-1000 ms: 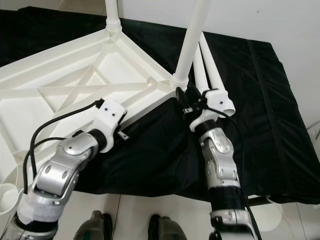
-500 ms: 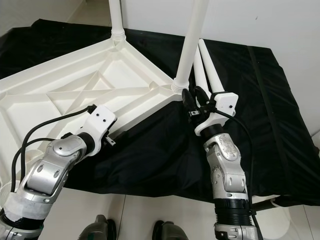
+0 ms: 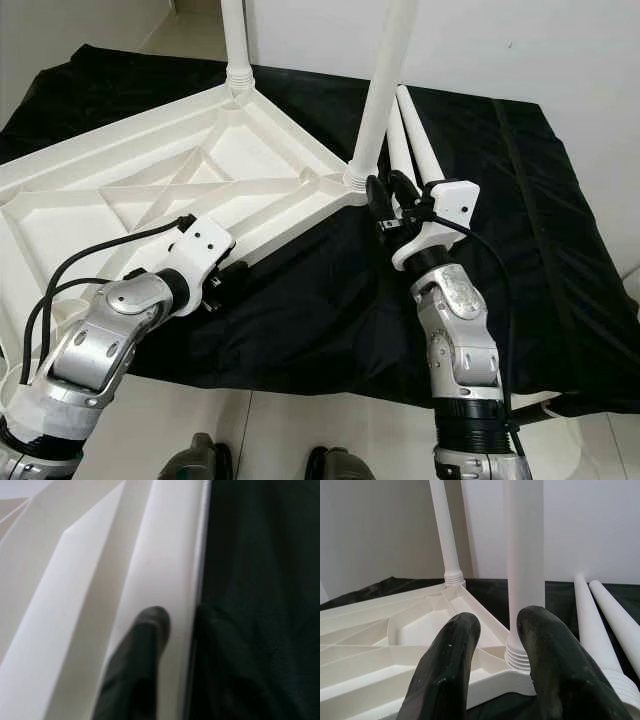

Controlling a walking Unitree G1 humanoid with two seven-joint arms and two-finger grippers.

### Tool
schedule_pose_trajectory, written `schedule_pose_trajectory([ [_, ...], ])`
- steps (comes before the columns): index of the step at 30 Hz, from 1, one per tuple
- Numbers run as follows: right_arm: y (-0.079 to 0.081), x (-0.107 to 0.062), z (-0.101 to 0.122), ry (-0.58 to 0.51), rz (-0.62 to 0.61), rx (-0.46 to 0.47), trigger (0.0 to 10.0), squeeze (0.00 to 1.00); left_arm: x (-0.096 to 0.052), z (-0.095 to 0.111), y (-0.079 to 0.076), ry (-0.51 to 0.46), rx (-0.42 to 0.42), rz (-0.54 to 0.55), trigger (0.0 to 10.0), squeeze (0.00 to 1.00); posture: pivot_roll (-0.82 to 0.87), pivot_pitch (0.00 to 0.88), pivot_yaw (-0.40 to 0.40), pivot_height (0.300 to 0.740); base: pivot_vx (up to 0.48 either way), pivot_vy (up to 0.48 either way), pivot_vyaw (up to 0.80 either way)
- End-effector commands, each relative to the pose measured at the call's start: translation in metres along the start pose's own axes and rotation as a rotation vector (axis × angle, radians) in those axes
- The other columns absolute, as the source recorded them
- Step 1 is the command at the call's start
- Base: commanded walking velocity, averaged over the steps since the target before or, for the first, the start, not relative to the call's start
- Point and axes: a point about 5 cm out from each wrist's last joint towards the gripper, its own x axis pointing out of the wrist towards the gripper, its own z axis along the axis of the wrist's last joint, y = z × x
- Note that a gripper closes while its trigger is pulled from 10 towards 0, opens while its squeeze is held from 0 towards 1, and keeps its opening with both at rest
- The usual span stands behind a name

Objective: Building children table

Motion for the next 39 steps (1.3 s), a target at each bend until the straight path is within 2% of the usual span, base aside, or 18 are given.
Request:
schedule_pose_trajectory([
  [1, -0.001, -0.002, 0.000, 0.010, -0.004, 0.002, 10.0, 0.00, 0.000, -0.005, 0.002, 0.019, 0.008, 0.017, 2.2, 0.00, 0.11, 0.096, -0.047, 0.740, 0.000, 0.000, 0.00],
  [2, -0.002, -0.002, 0.000, 0.012, -0.004, -0.002, 10.0, 0.00, 0.002, -0.006, 0.001, 0.024, 0.017, 0.014, 10.0, 0.00, 0.10, 0.100, -0.051, 0.740, 0.000, 0.000, 0.00],
  [19, -0.002, 0.000, 0.005, 0.023, 0.010, -0.012, 10.0, 0.00, 0.017, -0.018, -0.006, 0.061, -0.006, -0.025, 10.0, 0.00, 0.06, 0.112, -0.054, 0.740, 0.000, 0.000, 0.00],
  [20, -0.002, 0.000, 0.005, 0.023, 0.009, -0.012, 10.0, 0.00, 0.018, -0.019, -0.006, 0.062, -0.012, -0.027, 9.1, 0.00, 0.06, 0.113, -0.052, 0.740, 0.000, 0.000, 0.00],
  [21, -0.002, 0.000, 0.006, 0.021, 0.007, -0.013, 10.0, 0.00, 0.019, -0.020, -0.006, 0.064, -0.025, -0.035, 3.7, 0.00, 0.06, 0.113, -0.049, 0.740, 0.000, 0.000, 0.00],
  [22, -0.002, 0.000, 0.007, 0.019, 0.005, -0.014, 10.0, 0.00, 0.019, -0.021, -0.005, 0.067, -0.032, -0.037, 2.2, 0.00, 0.06, 0.111, -0.047, 0.740, 0.000, 0.000, 0.00],
  [23, -0.002, 0.000, 0.007, 0.019, 0.005, -0.014, 10.0, 0.00, 0.019, -0.021, -0.005, 0.067, -0.032, -0.037, 2.2, 0.00, 0.06, 0.111, -0.047, 0.740, 0.000, 0.000, 0.00],
  [24, -0.002, 0.000, 0.007, 0.018, 0.002, -0.016, 10.0, 0.00, 0.020, -0.021, -0.006, 0.062, -0.055, -0.045, 0.0, 0.00, 0.06, 0.112, -0.044, 0.740, 0.000, 0.000, 0.00],
  [27, -0.003, 0.000, 0.008, 0.015, -0.003, -0.019, 10.0, 0.00, 0.021, -0.023, -0.006, 0.072, -0.086, -0.052, 0.0, 0.00, 0.06, 0.111, -0.041, 0.740, 0.000, 0.000, 0.00],
  [36, -0.005, 0.000, 0.011, 0.008, -0.019, -0.025, 10.0, 0.00, 0.028, -0.020, -0.004, 0.071, -0.098, -0.019, 0.0, 0.00, 0.06, 0.110, -0.034, 0.740, 0.000, 0.000, 0.00],
  [37, -0.006, 0.000, 0.011, 0.006, -0.023, -0.025, 10.0, 0.00, 0.031, -0.017, -0.002, 0.060, -0.115, 0.007, 1.1, 0.00, 0.06, 0.111, -0.033, 0.740, 0.000, 0.000, 0.00],
  [38, -0.006, 0.000, 0.011, 0.006, -0.023, -0.025, 10.0, 0.00, 0.031, -0.017, -0.002, 0.060, -0.115, 0.007, 1.1, 0.00, 0.06, 0.111, -0.033, 0.740, 0.000, 0.000, 0.00],
  [39, -0.005, 0.000, 0.012, 0.004, -0.027, -0.024, 10.0, 0.00, 0.036, -0.011, -0.001, 0.038, -0.130, 0.039, 1.7, 0.00, 0.06, 0.112, -0.034, 0.740, 0.000, 0.000, 0.00],
])
